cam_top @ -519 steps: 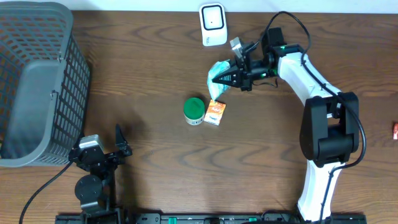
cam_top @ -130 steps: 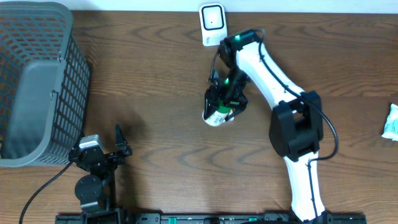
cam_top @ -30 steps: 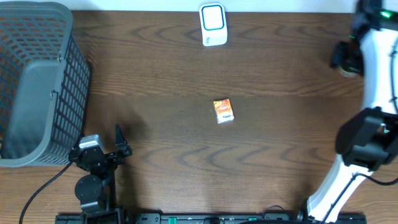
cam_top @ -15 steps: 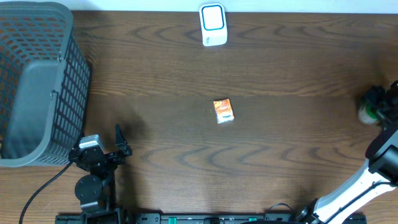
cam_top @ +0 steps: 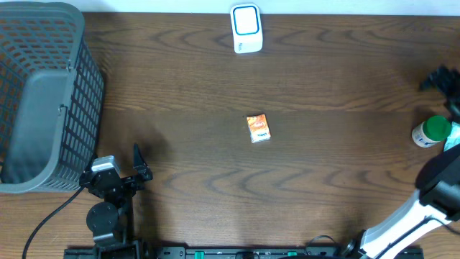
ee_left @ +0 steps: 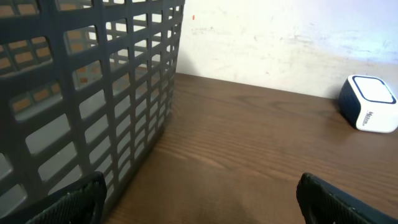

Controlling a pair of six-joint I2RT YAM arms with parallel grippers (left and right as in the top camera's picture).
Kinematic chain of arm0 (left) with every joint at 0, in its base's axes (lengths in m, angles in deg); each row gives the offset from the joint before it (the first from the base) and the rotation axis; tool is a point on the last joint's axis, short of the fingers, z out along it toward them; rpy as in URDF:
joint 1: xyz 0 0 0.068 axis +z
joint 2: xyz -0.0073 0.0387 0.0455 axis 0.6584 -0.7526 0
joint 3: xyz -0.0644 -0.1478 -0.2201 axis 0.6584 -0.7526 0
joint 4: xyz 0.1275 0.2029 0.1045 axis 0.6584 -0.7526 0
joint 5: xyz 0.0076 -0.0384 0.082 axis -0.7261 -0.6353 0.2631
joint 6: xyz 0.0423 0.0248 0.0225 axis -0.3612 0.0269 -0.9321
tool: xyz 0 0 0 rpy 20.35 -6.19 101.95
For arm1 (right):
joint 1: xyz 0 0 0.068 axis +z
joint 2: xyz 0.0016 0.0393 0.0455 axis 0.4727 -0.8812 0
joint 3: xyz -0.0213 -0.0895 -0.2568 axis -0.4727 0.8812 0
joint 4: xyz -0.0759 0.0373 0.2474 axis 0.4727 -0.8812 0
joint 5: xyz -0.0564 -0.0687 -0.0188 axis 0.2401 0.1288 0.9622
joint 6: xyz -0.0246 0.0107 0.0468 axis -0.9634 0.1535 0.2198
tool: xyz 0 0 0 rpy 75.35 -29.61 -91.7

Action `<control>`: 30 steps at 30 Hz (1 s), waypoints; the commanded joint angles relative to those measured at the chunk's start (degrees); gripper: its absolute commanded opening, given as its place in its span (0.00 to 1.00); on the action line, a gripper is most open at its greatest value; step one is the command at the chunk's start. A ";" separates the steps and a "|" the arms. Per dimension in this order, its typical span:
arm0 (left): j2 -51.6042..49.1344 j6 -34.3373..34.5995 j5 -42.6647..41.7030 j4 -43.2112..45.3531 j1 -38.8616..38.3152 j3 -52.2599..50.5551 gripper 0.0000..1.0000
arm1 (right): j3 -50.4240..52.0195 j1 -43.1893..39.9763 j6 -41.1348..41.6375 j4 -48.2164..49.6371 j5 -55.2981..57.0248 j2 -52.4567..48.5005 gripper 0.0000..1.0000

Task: Scan the item barcode
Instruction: 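Reach the right gripper to the small orange box and grasp it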

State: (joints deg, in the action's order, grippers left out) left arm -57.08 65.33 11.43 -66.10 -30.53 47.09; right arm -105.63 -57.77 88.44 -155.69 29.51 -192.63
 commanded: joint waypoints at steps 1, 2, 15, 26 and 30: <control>0.37 -0.33 -0.31 -1.66 -0.24 -1.09 0.98 | -1.66 9.66 0.26 -1.79 -5.75 5.11 0.99; 0.37 -0.33 -0.31 -1.66 -0.24 -1.09 0.98 | -1.66 12.72 -0.39 -2.58 -5.86 5.20 0.99; 0.37 -0.33 -0.33 -1.66 -0.24 -1.09 0.98 | 9.68 46.58 31.61 0.57 -7.58 1.51 0.99; 0.37 -0.33 -0.31 -1.66 -0.24 -1.09 0.98 | 28.02 52.26 70.64 25.59 -11.85 -0.11 0.99; 0.37 -0.33 -0.31 -1.66 -0.24 -1.09 0.98 | 30.53 52.61 71.32 28.92 -11.32 -0.15 0.99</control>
State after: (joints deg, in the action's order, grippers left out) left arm -57.08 65.35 11.43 -66.10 -30.53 47.09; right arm -76.41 -5.80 154.19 -127.28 18.01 -192.50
